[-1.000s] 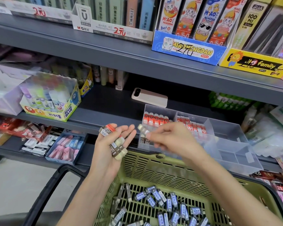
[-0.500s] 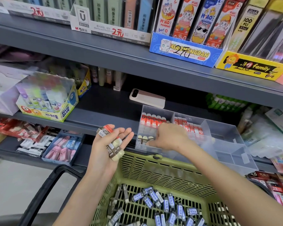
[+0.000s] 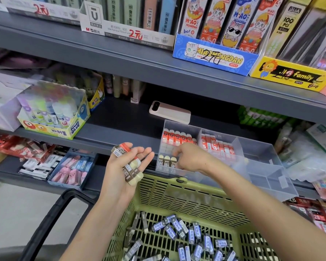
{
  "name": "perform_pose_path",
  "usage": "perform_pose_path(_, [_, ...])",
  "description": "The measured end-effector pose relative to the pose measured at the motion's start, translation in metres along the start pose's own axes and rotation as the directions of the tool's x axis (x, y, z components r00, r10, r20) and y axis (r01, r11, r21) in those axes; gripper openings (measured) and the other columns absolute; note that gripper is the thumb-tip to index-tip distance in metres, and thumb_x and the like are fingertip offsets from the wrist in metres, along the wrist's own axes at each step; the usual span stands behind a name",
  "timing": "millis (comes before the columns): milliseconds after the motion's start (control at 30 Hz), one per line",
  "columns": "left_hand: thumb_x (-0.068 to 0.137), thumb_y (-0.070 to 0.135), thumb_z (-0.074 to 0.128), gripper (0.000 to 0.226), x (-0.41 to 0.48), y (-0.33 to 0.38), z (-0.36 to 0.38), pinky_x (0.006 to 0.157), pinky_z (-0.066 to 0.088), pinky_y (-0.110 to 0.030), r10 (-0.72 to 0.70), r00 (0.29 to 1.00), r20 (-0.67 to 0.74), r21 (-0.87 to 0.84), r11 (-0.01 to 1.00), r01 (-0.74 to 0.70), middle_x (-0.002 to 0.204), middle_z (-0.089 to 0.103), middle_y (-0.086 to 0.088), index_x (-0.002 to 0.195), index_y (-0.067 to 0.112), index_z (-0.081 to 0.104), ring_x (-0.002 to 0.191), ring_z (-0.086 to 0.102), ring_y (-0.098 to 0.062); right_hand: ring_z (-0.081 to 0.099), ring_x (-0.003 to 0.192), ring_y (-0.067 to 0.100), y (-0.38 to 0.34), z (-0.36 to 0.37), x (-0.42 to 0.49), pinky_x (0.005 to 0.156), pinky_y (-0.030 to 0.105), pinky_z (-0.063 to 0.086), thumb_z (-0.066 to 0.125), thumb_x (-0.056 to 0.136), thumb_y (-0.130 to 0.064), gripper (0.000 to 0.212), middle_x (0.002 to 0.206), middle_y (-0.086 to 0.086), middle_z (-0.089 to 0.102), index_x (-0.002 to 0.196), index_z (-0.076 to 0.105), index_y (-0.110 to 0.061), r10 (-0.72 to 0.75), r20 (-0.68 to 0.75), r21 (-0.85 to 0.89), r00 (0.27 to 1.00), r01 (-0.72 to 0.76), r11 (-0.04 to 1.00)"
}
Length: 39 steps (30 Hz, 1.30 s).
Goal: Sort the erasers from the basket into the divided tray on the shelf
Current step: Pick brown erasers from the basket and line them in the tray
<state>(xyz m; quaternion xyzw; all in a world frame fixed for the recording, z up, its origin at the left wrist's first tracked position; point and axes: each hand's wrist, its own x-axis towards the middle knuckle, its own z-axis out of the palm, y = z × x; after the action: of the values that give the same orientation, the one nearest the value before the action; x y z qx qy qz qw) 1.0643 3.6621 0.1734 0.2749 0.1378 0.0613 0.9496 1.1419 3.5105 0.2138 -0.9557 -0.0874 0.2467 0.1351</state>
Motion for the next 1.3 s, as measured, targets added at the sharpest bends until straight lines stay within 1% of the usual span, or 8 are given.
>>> perform_pose_path(133, [0.071, 0.001, 0.061, 0.019, 0.000, -0.001, 0.001, 0.069, 0.058, -0.039, -0.011, 1.000, 0.009, -0.010, 1.000, 0.011, 0.074, 0.068, -0.017, 0.089, 0.005, 0.057, 0.087, 0.071, -0.035, 0.057, 0.112, 0.030, -0.001, -0.002, -0.006, 0.095, 0.039, 0.048, 0.050, 0.086, 0.003, 0.034, 0.125, 0.018, 0.058, 0.118, 0.059, 0.001, -0.042, -0.044, -0.027, 0.998, 0.041, 0.999])
perform_pose_path(300, [0.077, 0.005, 0.058, 0.018, -0.001, -0.001, 0.002, 0.083, 0.056, -0.045, -0.054, 0.995, 0.084, -0.080, 0.995, 0.060, 0.097, 0.070, -0.022, 0.095, 0.005, 0.055, 0.105, 0.064, -0.039, 0.054, 0.058, 0.005, -0.021, 0.001, -0.039, 0.061, 0.026, 0.048, 0.055, 0.090, -0.033, 0.026, 0.060, -0.006, 0.061, 0.068, 0.062, -0.023, -0.246, -0.390, 0.132, 0.887, 0.318, 0.939])
perform_pose_path(533, [0.084, 0.018, 0.054, 0.020, -0.006, -0.001, 0.007, 0.072, 0.057, -0.034, -0.109, 0.983, 0.148, -0.076, 0.990, 0.121, 0.117, 0.066, -0.019, 0.102, 0.008, 0.052, 0.110, 0.064, -0.029, 0.048, 0.056, -0.002, -0.047, 0.034, -0.053, 0.064, 0.027, 0.049, 0.075, 0.073, -0.035, 0.020, 0.060, -0.015, 0.052, 0.083, 0.060, -0.029, -0.300, -0.410, 0.322, 0.861, 0.445, 0.836])
perform_pose_path(833, [0.081, 0.038, 0.055, 0.048, -0.005, -0.004, 0.011, 0.074, 0.057, -0.039, -0.154, 0.980, 0.128, -0.133, 0.976, 0.171, 0.115, 0.066, -0.022, 0.112, 0.000, 0.053, 0.108, 0.064, -0.032, 0.054, 0.063, -0.003, -0.043, 0.033, -0.055, 0.067, 0.025, 0.051, 0.064, 0.084, -0.020, 0.009, 0.071, -0.011, 0.058, 0.078, 0.057, -0.020, -0.183, -0.416, 0.597, 0.891, 0.419, 0.684])
perform_pose_path(1000, [0.078, 0.026, 0.061, 0.032, -0.003, 0.001, 0.012, 0.078, 0.056, -0.052, -0.150, 0.986, 0.075, -0.315, 0.934, 0.166, 0.107, 0.068, -0.026, 0.102, 0.007, 0.050, 0.102, 0.065, -0.041, 0.060, 0.064, 0.022, -0.011, -0.007, -0.060, 0.060, 0.029, 0.050, 0.060, 0.084, -0.003, 0.013, 0.077, 0.021, 0.062, 0.080, 0.053, -0.014, -0.054, -0.567, 0.676, 0.822, 0.502, 0.540])
perform_pose_path(1100, [0.079, 0.024, 0.060, 0.026, -0.003, 0.000, 0.011, 0.077, 0.057, -0.051, -0.159, 0.982, 0.097, -0.299, 0.937, 0.181, 0.104, 0.069, -0.025, 0.096, 0.006, 0.053, 0.101, 0.065, -0.041, 0.057, 0.051, 0.006, 0.013, -0.032, -0.058, 0.047, 0.015, 0.041, 0.061, 0.086, -0.009, 0.011, 0.061, 0.008, 0.064, 0.076, 0.064, -0.013, -0.121, -0.500, 0.562, 0.857, 0.427, 0.708])
perform_pose_path(1200, [0.080, 0.023, 0.060, 0.023, -0.004, -0.001, 0.011, 0.078, 0.057, -0.050, -0.165, 0.981, 0.104, -0.267, 0.945, 0.187, 0.103, 0.069, -0.024, 0.094, 0.006, 0.055, 0.102, 0.065, -0.040, 0.059, 0.061, 0.016, 0.024, -0.041, -0.044, 0.059, 0.027, 0.049, 0.066, 0.085, -0.027, 0.017, 0.070, 0.007, 0.068, 0.078, 0.070, -0.012, -0.252, -0.296, 0.117, 0.921, 0.297, 0.948])
perform_pose_path(1300, [0.080, 0.022, 0.060, 0.022, -0.004, -0.002, 0.011, 0.078, 0.057, -0.049, -0.161, 0.982, 0.101, -0.244, 0.953, 0.181, 0.102, 0.069, -0.024, 0.093, 0.005, 0.056, 0.102, 0.065, -0.039, 0.058, 0.070, 0.017, 0.020, -0.037, -0.027, 0.064, 0.029, 0.044, 0.063, 0.086, -0.037, 0.027, 0.077, 0.003, 0.068, 0.082, 0.071, -0.012, -0.270, -0.060, -0.251, 0.961, 0.247, 0.936])
